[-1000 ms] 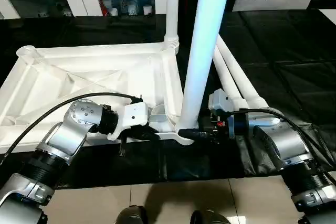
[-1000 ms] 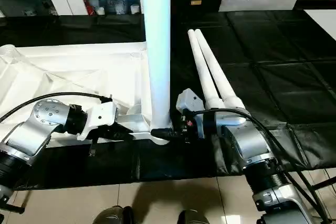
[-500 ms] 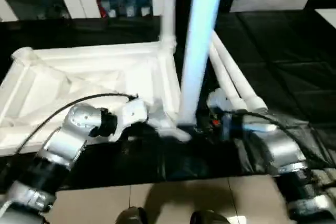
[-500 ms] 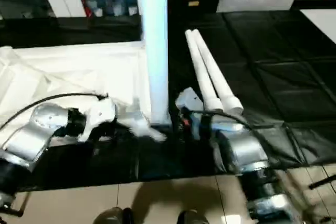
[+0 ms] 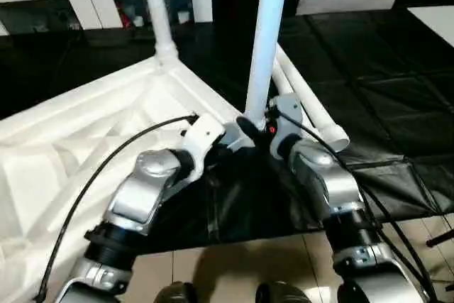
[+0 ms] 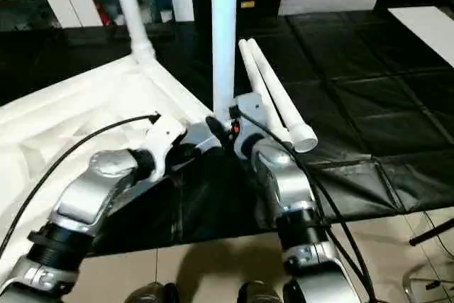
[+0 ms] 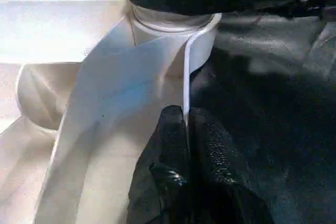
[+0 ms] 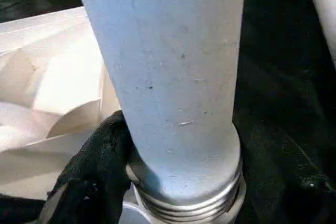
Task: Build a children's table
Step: Rotate leg to tighten
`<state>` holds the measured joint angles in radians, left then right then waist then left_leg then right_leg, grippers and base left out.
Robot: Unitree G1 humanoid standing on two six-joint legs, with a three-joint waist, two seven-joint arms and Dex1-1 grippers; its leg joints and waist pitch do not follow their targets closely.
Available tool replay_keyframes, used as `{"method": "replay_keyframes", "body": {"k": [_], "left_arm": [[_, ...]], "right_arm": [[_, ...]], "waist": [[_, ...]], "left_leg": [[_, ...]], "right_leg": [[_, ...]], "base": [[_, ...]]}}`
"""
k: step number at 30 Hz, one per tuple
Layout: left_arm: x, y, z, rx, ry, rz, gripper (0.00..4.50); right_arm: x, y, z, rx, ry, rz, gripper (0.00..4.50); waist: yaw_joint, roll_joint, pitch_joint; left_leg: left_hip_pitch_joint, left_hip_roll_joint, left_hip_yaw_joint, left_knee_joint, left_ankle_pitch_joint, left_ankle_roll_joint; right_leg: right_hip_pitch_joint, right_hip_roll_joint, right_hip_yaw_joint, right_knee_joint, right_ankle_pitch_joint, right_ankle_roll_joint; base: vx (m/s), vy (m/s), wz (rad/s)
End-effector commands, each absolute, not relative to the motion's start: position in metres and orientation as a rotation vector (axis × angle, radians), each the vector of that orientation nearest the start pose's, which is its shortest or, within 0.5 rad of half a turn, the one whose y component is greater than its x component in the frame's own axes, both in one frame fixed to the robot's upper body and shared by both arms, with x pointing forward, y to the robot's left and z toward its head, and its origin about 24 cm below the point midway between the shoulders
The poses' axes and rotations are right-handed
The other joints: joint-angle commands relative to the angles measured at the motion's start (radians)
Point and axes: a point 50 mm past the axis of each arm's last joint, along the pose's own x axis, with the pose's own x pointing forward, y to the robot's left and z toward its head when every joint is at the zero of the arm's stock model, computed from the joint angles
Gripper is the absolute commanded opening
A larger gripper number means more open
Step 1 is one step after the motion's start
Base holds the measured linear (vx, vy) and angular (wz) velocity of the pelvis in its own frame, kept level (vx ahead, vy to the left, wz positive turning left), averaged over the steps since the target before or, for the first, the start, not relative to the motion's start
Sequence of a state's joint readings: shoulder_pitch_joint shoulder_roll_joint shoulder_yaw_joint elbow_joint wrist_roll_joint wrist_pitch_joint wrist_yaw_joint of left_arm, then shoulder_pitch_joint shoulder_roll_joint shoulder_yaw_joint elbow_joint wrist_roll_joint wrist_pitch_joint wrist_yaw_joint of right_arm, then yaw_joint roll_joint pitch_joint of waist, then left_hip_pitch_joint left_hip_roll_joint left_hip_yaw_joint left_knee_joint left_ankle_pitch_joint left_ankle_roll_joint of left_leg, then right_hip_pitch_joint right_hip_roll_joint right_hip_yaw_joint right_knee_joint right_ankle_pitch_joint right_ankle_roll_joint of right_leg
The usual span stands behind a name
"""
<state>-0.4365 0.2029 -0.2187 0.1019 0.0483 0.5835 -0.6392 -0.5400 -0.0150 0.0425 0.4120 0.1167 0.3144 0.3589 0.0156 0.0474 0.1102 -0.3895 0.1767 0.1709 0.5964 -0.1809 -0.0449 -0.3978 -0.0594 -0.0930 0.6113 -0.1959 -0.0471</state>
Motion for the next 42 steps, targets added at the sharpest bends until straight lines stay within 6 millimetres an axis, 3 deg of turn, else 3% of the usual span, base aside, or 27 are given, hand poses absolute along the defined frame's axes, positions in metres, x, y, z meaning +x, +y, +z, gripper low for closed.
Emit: {"method": "replay_keyframes", "body": {"k": [1,6,9,14,18,24,27,31,36,38,42], "left_arm": [[0.314,0.091,0.101,0.334,0.243,-0.806,0.00],[0.311,0.100,0.098,0.384,0.275,-0.829,0.00],[0.309,0.109,0.094,0.437,0.285,-0.897,0.00],[0.306,0.118,0.093,0.475,0.287,-0.993,0.00],[0.296,0.127,0.091,0.538,0.304,-1.219,0.00],[0.289,0.133,0.088,0.597,0.334,-1.373,0.00],[0.287,0.136,0.087,0.627,0.357,-1.430,0.00],[0.287,0.138,0.087,0.637,0.361,-1.462,0.00],[0.288,0.139,0.087,0.640,0.360,-1.475,0.00],[0.288,0.139,0.087,0.641,0.359,-1.482,0.00],[0.288,0.141,0.086,0.641,0.364,-1.489,0.00]], "right_arm": [[0.323,-0.060,0.047,0.124,0.317,0.650,3.43],[0.321,-0.070,0.049,0.128,0.291,0.634,3.77],[0.318,-0.087,0.057,0.093,0.229,0.679,4.01],[0.310,-0.109,0.068,0.005,0.177,0.789,4.46],[0.297,-0.134,0.078,-0.182,0.180,1.024,4.46],[0.292,-0.141,0.083,-0.255,0.181,1.164,4.46],[0.287,-0.140,0.083,-0.292,0.211,1.285,4.46],[0.285,-0.139,0.082,-0.301,0.238,1.354,4.12],[0.286,-0.138,0.081,-0.299,0.249,1.388,3.79],[0.287,-0.136,0.082,-0.294,0.243,1.408,3.60],[0.286,-0.135,0.083,-0.288,0.238,1.435,3.16]], "waist": [[0.004,0.008,-0.079],[0.004,0.011,-0.073],[0.006,0.009,-0.071],[0.013,0.012,-0.072],[0.027,0.011,-0.074],[0.041,0.012,-0.070],[0.044,0.012,-0.073],[0.041,0.009,-0.073],[0.040,0.011,-0.075],[0.040,0.006,-0.075],[0.041,0.006,-0.074]], "left_leg": [[0.011,0.056,-0.026,-0.063,-0.089,0.093],[0.014,0.057,-0.025,-0.067,-0.131,0.084],[0.015,0.057,-0.027,-0.069,-0.146,0.082],[0.015,0.057,-0.023,-0.065,-0.123,0.095],[0.016,0.059,-0.022,-0.062,-0.102,0.116],[0.021,0.063,-0.022,-0.066,-0.144,0.110],[0.020,0.064,-0.023,-0.066,-0.139,0.105],[0.013,0.060,-0.022,-0.064,-0.137,0.111],[0.017,0.063,-0.023,-0.063,-0.123,0.113],[0.016,0.062,-0.022,-0.062,-0.116,0.119],[0.015,0.062,-0.021,-0.061,-0.113,0.126]], "right_leg": [[0.059,-0.093,0.065,-0.066,-0.046,-0.221],[0.057,-0.094,0.065,-0.074,-0.103,-0.215],[0.059,-0.093,0.065,-0.077,-0.123,-0.200],[0.056,-0.092,0.067,-0.074,-0.092,-0.204],[0.055,-0.090,0.067,-0.070,-0.064,-0.201],[0.051,-0.094,0.066,-0.075,-0.124,-0.211],[0.053,-0.092,0.066,-0.069,-0.102,-0.220],[0.058,-0.095,0.066,-0.071,-0.110,-0.222],[0.055,-0.093,0.065,-0.068,-0.096,-0.230],[0.055,-0.092,0.065,-0.066,-0.082,-0.233],[0.055,-0.094,0.065,-0.067,-0.087,-0.232]], "base": [[0.000,0.000,0.00],[0.000,0.000,0.00],[0.000,0.000,0.00],[0.000,0.000,0.00],[0.000,0.000,0.00],[0.000,0.000,0.00],[0.000,0.000,0.00],[0.000,0.000,0.00],[0.000,0.000,0.00],[0.000,0.000,0.00],[0.000,0.000,0.00]]}}
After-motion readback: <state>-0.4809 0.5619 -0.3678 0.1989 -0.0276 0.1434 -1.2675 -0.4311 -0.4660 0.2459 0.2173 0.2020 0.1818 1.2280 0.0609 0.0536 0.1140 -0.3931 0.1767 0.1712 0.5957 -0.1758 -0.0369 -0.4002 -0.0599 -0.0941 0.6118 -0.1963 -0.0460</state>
